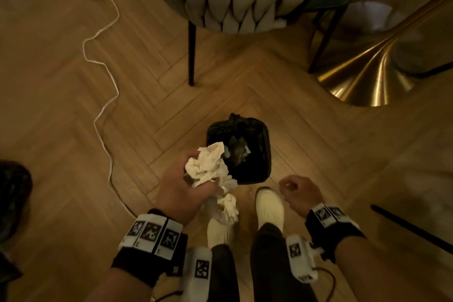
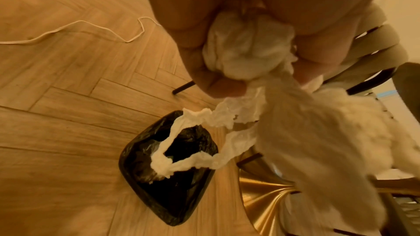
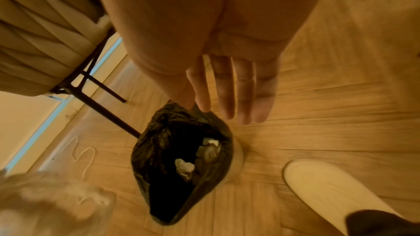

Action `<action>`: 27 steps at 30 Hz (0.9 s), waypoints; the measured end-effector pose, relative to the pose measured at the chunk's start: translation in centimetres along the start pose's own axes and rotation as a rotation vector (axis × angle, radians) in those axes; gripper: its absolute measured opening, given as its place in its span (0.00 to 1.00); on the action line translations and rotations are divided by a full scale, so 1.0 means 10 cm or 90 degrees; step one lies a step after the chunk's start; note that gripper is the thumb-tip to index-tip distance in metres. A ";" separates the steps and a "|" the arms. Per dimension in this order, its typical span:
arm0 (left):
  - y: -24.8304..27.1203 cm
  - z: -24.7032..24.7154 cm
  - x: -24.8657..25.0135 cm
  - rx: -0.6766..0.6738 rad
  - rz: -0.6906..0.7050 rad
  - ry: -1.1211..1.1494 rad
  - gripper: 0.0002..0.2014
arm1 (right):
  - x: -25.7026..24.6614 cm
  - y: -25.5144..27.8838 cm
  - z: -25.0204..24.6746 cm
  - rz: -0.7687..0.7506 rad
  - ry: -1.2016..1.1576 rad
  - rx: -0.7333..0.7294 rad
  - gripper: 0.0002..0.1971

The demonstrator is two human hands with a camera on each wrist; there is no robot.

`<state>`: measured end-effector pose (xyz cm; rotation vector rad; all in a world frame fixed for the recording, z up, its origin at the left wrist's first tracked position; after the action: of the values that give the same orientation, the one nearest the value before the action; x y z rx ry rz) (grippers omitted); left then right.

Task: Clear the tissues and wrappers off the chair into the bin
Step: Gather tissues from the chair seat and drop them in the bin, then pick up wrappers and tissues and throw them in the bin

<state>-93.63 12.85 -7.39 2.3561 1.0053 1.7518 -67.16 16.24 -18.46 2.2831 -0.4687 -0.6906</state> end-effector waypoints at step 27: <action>0.94 0.30 0.73 -0.351 0.066 -0.502 0.07 | 0.74 2.28 -1.49 0.046 -0.151 0.118 0.12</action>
<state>-85.48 10.15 1.41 2.3663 0.2425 0.7873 -55.46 4.40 4.36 2.3525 -0.7511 -0.9203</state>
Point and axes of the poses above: each hand's wrist, its own y-axis away from the middle knuckle, its own z-axis out of the palm, x = y × z, the point moved 2 cm from there along -y, towards the middle knuckle, and after that the axes turned 14 degrees about x, right-handed, at the moved point
